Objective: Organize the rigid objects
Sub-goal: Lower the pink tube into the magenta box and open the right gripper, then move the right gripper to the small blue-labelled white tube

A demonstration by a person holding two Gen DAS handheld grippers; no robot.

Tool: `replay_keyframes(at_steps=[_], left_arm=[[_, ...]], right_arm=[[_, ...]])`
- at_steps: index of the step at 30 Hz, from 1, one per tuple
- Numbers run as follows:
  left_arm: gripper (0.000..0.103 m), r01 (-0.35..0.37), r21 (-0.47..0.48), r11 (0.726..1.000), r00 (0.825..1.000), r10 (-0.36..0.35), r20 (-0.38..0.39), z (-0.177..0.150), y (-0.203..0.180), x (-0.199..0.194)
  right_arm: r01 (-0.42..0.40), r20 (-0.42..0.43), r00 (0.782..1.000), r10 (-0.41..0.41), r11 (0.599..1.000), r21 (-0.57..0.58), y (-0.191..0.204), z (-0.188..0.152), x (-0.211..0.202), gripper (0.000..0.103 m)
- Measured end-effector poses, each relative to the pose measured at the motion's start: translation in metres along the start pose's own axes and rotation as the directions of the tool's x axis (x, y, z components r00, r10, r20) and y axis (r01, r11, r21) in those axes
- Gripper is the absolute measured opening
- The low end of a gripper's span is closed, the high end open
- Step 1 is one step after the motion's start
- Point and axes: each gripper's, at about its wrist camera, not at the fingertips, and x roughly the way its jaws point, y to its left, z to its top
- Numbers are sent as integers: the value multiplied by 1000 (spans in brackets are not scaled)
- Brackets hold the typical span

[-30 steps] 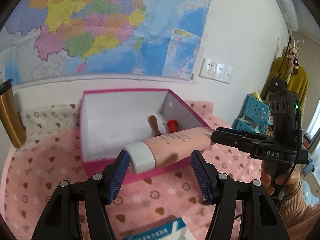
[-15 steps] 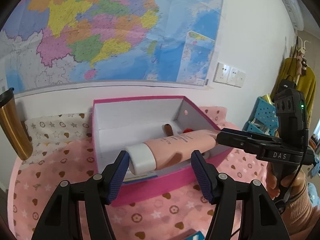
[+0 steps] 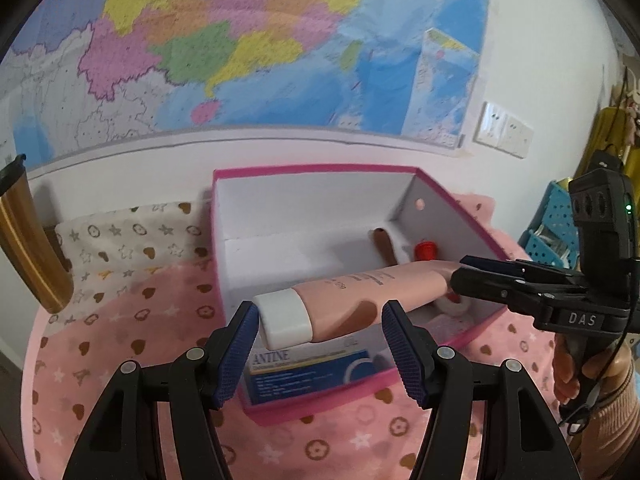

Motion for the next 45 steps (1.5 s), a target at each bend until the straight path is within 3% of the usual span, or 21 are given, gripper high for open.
replay_keyframes(at_steps=[9, 17, 29, 38, 45], left_arm=[[65, -20, -28, 999, 1000, 20, -1, 1, 10, 3], [65, -19, -9, 1000, 999, 19, 50, -3, 1, -15], [67, 105, 71, 992, 988, -112, 107, -24, -46, -52], [67, 191, 109, 975, 980, -196, 35, -54, -85, -48], [67, 221, 94, 971, 975, -221, -15, -72, -98, -40]], right_arm=[[-2, -71, 997, 1, 1000, -10, 0, -3, 27, 54], [-17, -54, 998, 17, 1000, -9, -3, -8, 10, 54], [-21, 25, 999, 21, 1000, -8, -8, -26, -55, 54], [35, 16, 999, -36, 999, 4, -19, -56, -84, 54], [52, -7, 999, -51, 998, 43, -31, -81, -92, 54]])
